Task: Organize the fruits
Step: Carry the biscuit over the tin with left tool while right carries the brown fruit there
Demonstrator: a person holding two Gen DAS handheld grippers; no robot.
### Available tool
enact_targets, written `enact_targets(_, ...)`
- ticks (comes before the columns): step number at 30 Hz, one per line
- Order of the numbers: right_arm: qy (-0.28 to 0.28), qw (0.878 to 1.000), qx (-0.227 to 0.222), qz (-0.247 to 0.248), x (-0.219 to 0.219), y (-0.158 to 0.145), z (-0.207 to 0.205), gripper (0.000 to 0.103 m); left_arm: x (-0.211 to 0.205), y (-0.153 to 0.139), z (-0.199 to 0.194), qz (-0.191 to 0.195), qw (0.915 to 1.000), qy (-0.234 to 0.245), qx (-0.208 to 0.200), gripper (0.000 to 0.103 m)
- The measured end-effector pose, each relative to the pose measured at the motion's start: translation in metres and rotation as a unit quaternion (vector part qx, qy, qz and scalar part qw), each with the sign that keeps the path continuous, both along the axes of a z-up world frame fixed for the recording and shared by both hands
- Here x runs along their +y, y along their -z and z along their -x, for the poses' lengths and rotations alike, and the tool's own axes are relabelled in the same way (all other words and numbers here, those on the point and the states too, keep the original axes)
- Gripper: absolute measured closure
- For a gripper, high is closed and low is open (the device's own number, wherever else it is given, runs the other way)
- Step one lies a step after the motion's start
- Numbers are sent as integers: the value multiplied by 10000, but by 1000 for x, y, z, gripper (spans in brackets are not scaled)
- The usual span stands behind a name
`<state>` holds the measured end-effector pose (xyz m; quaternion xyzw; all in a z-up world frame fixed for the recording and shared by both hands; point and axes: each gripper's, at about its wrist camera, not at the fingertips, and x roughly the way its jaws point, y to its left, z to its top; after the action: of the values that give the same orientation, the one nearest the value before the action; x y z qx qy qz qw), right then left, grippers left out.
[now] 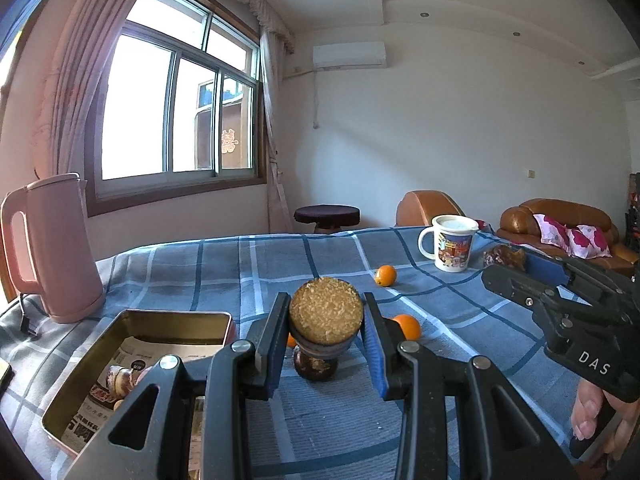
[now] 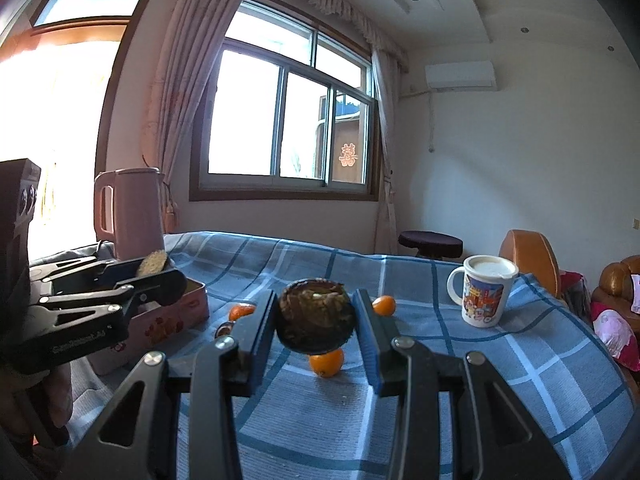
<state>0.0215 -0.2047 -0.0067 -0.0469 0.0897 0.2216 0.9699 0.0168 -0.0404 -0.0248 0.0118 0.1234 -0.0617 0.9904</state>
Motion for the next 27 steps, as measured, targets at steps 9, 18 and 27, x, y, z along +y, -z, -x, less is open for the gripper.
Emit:
enact_targets(9, -151, 9999, 52, 22, 17, 0, -3, 61, 10, -1, -1, 43, 9999, -140, 51, 67)
enact_targets(18, -361, 9992, 139, 49, 37, 2, -7, 61, 22, -2, 0, 103, 9996, -249, 90, 67)
enact_targets(27, -563, 9982, 175, 148, 58, 3, -9, 61, 38, -1, -1, 183, 9990, -381, 143, 67)
